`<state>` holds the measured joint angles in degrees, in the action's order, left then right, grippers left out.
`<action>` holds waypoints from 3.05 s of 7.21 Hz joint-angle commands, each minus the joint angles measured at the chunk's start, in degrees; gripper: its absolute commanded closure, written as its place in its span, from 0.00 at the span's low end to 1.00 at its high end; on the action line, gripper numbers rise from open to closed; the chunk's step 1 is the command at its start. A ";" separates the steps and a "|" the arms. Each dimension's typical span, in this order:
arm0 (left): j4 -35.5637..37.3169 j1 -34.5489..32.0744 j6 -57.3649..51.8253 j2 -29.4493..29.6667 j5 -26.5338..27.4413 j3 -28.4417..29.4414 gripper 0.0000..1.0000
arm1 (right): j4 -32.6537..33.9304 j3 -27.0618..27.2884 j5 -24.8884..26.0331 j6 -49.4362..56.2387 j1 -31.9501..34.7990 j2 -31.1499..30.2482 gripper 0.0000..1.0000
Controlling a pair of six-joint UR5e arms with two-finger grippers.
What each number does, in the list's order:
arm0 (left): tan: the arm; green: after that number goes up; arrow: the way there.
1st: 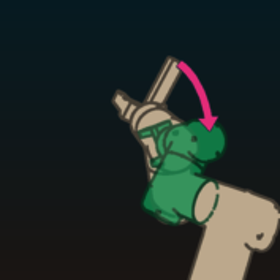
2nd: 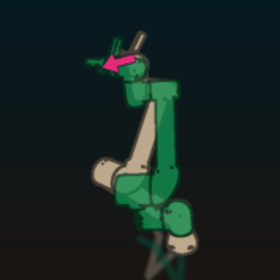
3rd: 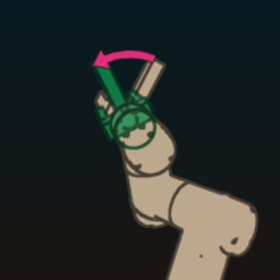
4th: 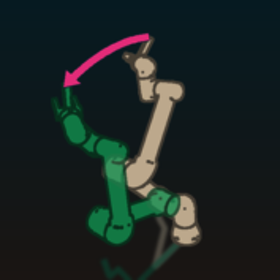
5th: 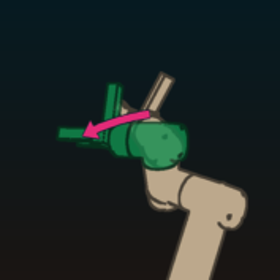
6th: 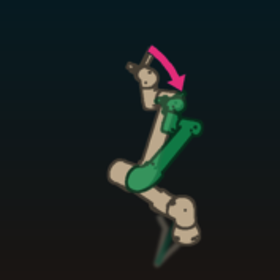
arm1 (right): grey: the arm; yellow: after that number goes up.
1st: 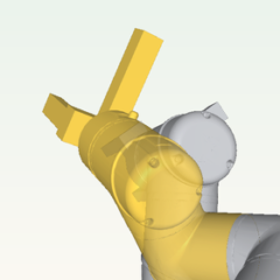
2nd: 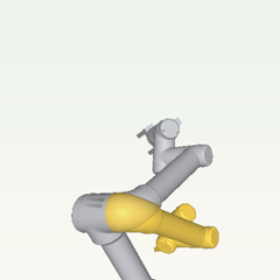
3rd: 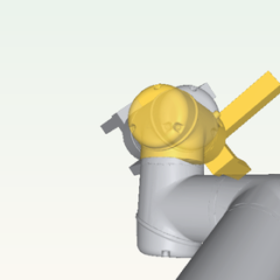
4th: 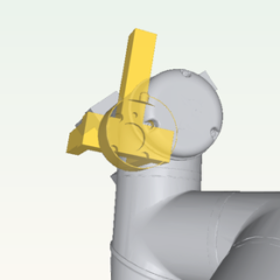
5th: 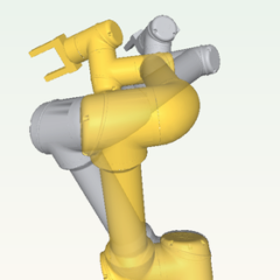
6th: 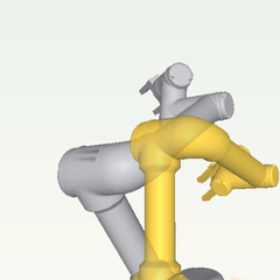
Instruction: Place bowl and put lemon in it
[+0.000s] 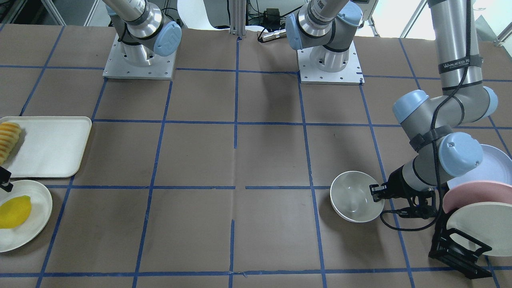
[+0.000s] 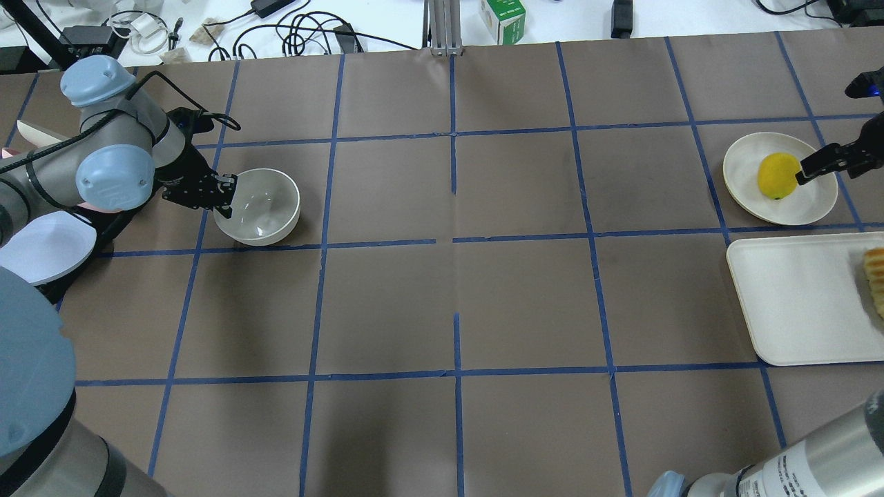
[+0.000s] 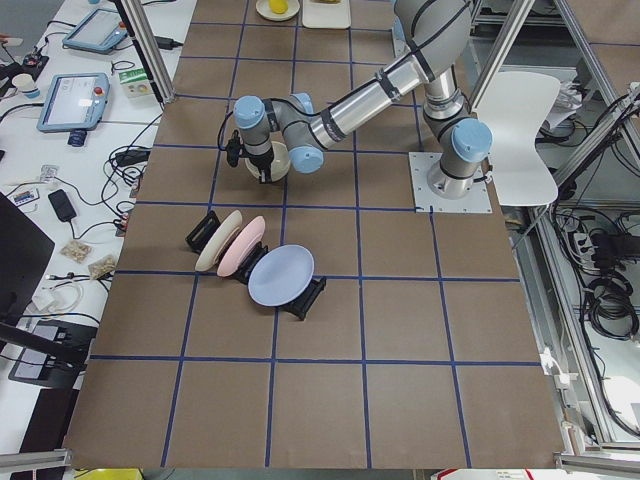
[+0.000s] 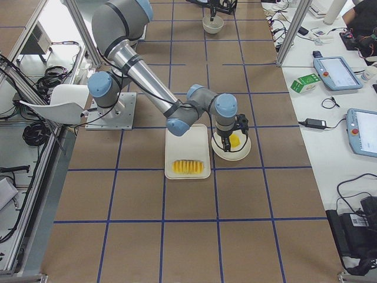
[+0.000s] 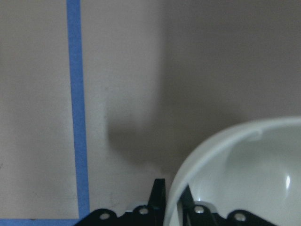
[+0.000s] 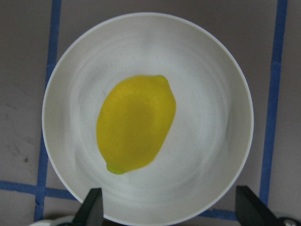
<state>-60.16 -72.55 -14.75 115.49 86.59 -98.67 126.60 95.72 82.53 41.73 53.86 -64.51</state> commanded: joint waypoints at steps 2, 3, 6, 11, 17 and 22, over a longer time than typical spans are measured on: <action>-3.47 -1.97 5.93 -3.33 -5.79 0.32 1.00 | 0.41 -6.76 5.06 -11.45 6.93 6.57 0.04; -3.38 -4.07 7.44 -3.78 -6.95 0.41 1.00 | 0.58 -6.86 4.75 -11.40 7.13 7.80 0.04; 0.72 -14.85 23.48 -2.91 -11.00 0.32 1.00 | 1.20 -7.13 5.44 -9.21 7.05 10.37 0.04; 10.07 -29.84 44.36 0.52 -10.57 -0.65 1.00 | -0.03 -6.51 5.80 -8.94 6.70 10.10 0.15; 9.45 -29.67 43.93 -0.52 -9.95 -3.97 1.00 | -2.05 -8.26 6.50 -7.36 6.96 7.66 0.82; 2.39 -28.35 39.04 -5.16 -6.19 0.29 0.00 | -9.88 -12.22 5.36 -11.46 20.89 1.49 0.82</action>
<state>-52.93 -101.48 26.94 112.92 79.20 -101.13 117.67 83.76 87.93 32.94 69.66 -61.99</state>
